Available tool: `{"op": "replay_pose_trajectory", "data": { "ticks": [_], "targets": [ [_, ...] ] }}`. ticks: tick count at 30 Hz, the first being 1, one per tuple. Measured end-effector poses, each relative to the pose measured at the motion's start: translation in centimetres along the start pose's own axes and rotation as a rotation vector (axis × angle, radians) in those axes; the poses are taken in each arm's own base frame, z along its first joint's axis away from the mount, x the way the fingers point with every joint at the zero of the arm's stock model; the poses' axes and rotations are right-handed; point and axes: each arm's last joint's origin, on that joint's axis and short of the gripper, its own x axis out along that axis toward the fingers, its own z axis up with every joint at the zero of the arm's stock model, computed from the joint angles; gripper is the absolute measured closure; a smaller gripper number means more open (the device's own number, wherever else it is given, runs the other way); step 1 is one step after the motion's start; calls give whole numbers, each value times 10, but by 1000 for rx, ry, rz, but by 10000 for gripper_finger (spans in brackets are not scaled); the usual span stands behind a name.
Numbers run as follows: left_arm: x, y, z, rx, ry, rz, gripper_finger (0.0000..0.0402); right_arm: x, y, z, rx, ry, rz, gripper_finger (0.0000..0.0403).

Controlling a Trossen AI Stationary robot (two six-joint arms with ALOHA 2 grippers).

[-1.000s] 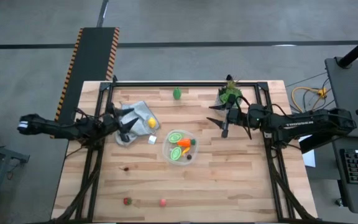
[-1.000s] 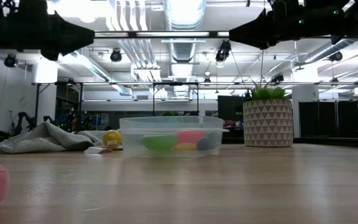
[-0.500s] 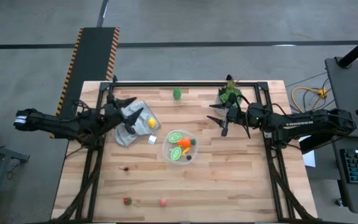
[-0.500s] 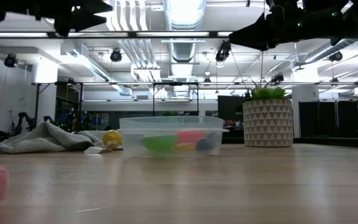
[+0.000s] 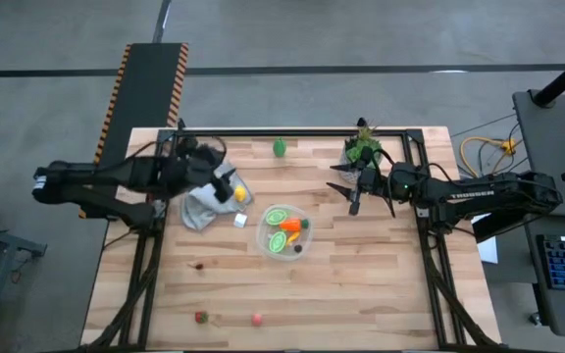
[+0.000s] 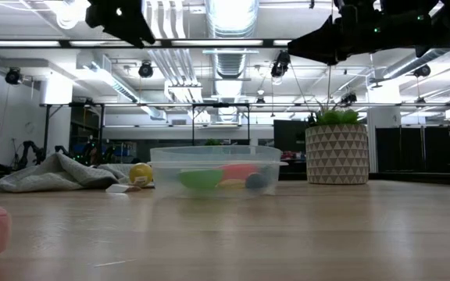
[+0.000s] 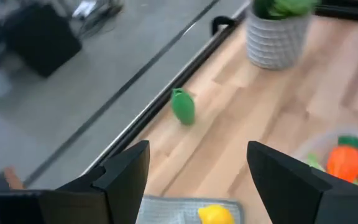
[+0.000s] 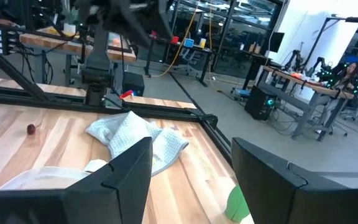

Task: Pick and placing Produce into tupperware
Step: Put the yellow lemon into the transparent bin

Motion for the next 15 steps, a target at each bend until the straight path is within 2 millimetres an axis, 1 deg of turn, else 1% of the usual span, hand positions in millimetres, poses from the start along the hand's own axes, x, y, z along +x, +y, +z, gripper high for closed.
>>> {"op": "replay_pose_trajectory", "data": {
  "ticks": [3, 7, 11, 15],
  "targets": [
    [7, 5, 19, -103, 20, 43, 146, 0, 0, 1, 0, -2, -1, 193],
    [27, 8, 32, -188, 126, 14, 146, 0, 0, 1, 0, -3, -1, 193],
    [51, 13, 27, -260, 305, 13, 146, 0, 0, 0, 27, 1, 0, 193],
    [74, 15, 15, -296, 519, 8, 146, 0, 1, -2, 71, 28, 6, 193]
  ]
}}
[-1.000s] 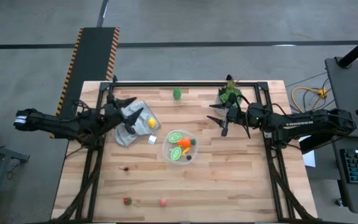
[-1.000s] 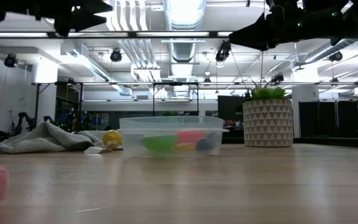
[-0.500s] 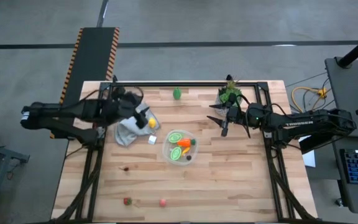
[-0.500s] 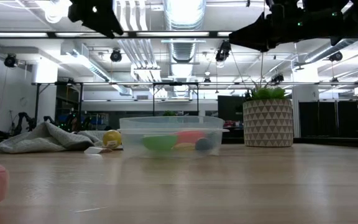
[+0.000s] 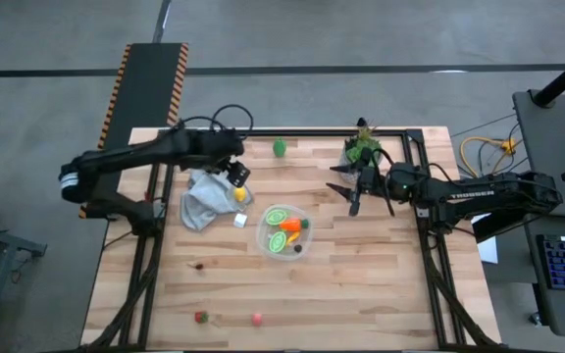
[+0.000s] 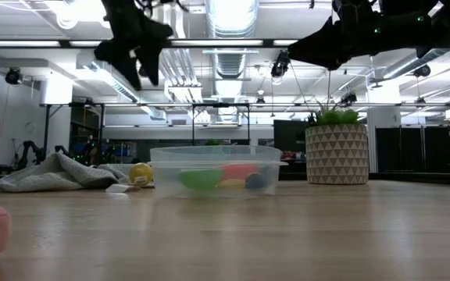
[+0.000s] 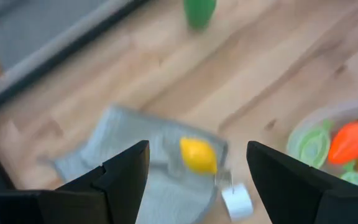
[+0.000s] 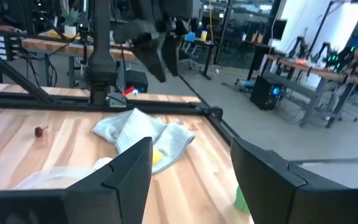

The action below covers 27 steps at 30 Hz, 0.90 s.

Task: Pick and placing Produce into tupperware
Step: Put the yellow lemon into the transparent bin

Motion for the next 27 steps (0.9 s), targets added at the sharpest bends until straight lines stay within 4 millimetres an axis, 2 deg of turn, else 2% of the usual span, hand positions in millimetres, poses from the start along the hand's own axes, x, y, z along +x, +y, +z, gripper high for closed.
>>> {"op": "replay_pose_trajectory", "data": {
  "ticks": [7, 16, 27],
  "targets": [
    [36, -4, 2, -117, 194, 38, 146, -1, 1, -8, 5, 63, 10, 193],
    [68, -15, 1, -221, 291, 94, 146, -2, 3, -19, 17, 173, 25, 193],
    [91, -23, 1, -315, 320, 136, 146, -4, 4, -27, 31, 218, 33, 193]
  ]
}}
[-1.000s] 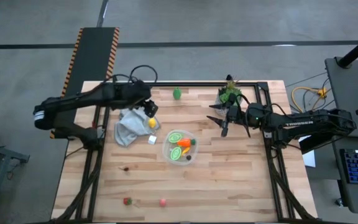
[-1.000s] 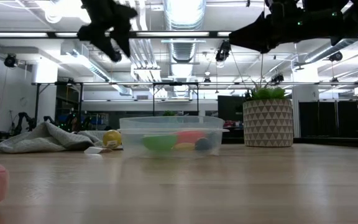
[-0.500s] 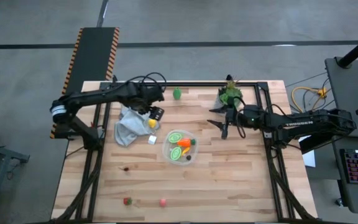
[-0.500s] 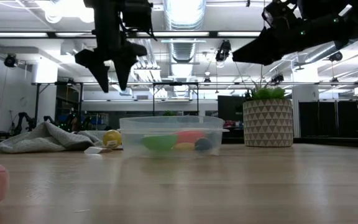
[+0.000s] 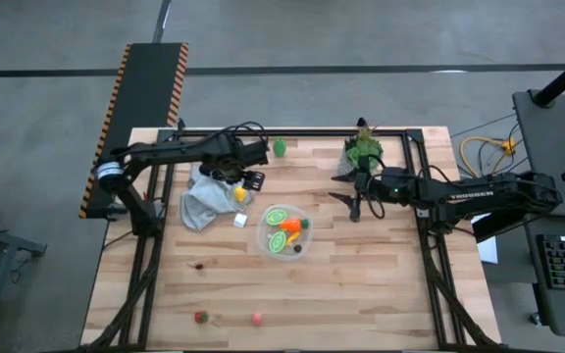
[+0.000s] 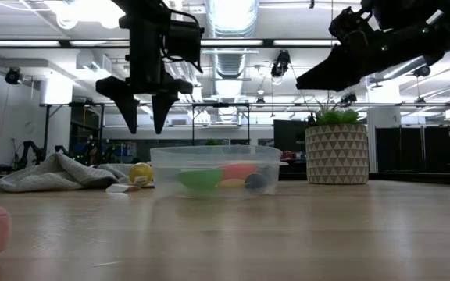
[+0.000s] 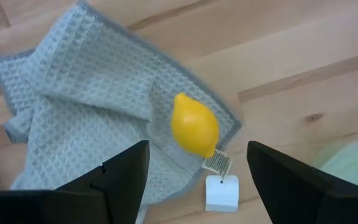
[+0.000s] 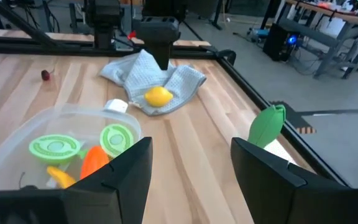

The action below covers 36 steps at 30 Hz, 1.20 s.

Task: Pick and placing Produce into tupperware
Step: Put the yellow lemon into the transparent bin

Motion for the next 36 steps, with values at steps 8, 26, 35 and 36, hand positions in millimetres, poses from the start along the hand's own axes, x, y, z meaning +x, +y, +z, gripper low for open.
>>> {"op": "replay_pose_trajectory", "data": {
  "ticks": [8, 26, 35, 36],
  "targets": [
    [12, -4, 3, -81, 19, 28, 146, -1, 1, -12, 7, 55, 6, 193],
    [48, -11, 4, -156, 89, 92, 146, -4, 3, -33, 40, 93, 12, 193],
    [67, -15, 2, -148, 144, 136, 146, -4, 3, -33, 41, 93, 13, 193],
    [68, -15, 2, -147, 147, 138, 146, -4, 3, -33, 41, 93, 13, 193]
  ]
}}
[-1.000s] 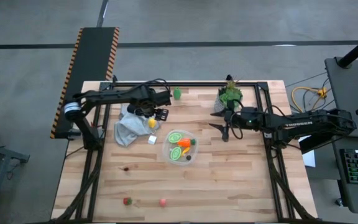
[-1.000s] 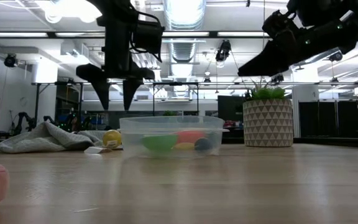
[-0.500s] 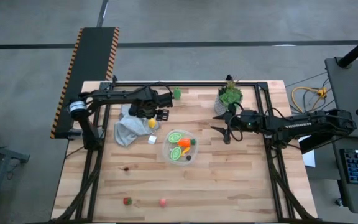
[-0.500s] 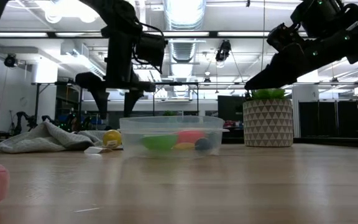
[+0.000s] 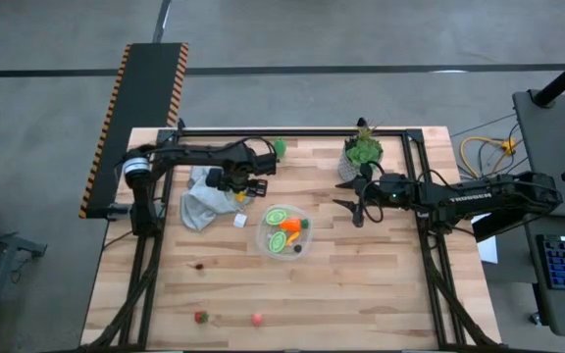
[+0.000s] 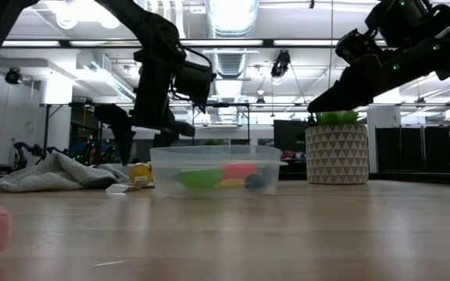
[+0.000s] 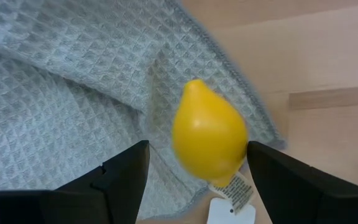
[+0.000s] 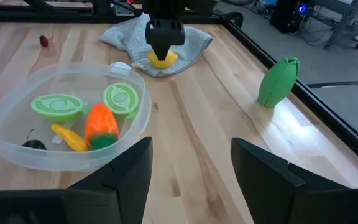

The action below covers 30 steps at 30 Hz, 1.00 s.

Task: Pick and placing Produce into tupperware
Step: Put the yellow lemon into the transparent bin

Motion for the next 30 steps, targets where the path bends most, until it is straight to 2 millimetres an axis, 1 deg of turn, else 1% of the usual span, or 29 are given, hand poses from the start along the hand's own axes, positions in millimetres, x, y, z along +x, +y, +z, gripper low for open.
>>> {"op": "replay_pose_trajectory", "data": {
  "ticks": [14, 30],
  "targets": [
    [22, -10, -2, 26, 63, 24, 146, 0, 1, -1, -1, 16, 5, 193],
    [20, -16, 3, 66, 23, -39, 146, 0, 1, -2, 2, 23, 5, 193]
  ]
}}
